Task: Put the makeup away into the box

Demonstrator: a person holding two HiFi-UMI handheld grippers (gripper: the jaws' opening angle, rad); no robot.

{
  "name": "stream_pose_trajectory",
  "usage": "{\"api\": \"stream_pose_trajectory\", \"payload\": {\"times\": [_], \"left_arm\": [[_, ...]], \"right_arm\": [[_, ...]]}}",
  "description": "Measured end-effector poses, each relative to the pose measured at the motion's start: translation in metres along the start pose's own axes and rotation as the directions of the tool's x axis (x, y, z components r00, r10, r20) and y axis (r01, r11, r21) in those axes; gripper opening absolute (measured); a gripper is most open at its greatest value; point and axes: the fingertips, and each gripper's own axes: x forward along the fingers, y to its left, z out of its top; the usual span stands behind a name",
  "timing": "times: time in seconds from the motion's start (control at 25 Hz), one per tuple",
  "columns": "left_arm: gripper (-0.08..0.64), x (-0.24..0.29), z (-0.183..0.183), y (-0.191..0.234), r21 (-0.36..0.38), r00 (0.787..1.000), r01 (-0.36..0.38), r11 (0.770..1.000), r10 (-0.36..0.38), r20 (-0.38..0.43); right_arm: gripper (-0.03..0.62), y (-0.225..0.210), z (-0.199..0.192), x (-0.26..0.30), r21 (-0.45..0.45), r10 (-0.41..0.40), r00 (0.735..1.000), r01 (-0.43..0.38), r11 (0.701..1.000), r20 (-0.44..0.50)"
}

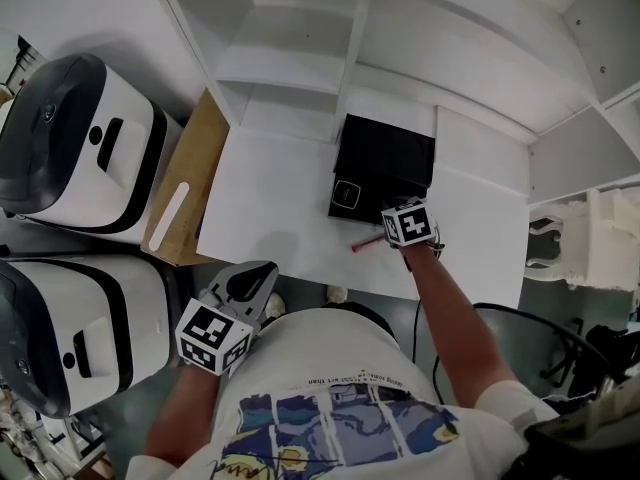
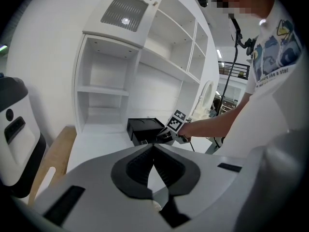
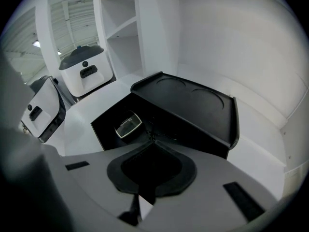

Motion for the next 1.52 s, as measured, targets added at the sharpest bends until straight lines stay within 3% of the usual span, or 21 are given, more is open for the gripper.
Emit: {"api": "stream_pose_trajectory", "payload": {"times": [0.44, 0.96, 1.12, 1.52], "left_arm": [[0.014, 0.011, 0.007, -0.001, -0.017, 1.000, -0.027, 1.000, 0.027, -0.001], [0.014, 0.008, 0.008, 0.003, -0.018, 1.000, -0.017, 1.000, 0.017, -0.001], [0.014, 0.004, 0.005, 0.004, -0.013, 1.000, -0.004, 1.000, 0.004, 0.002], [0.014, -0.013, -0.004, 0.001, 0.024, 0.998, 0.070, 0.997, -0.070, 0.004]], "right_arm": [[0.031, 0.003, -0.001, 0.016, -0.012, 0.034, 0.996, -0.035, 0.999, -0.077], [0.040, 0.007, 0.000, 0.018, -0.002, 0.047, 0.995, -0.048, 0.999, -0.092], [0.089, 0.005, 0.001, 0.010, 0.017, 0.033, 0.997, -0.032, 0.999, -0.070], [0.087, 0.015, 0.006, -0.038, 0.066, -0.021, 0.996, 0.015, 0.998, 0.082]]}}
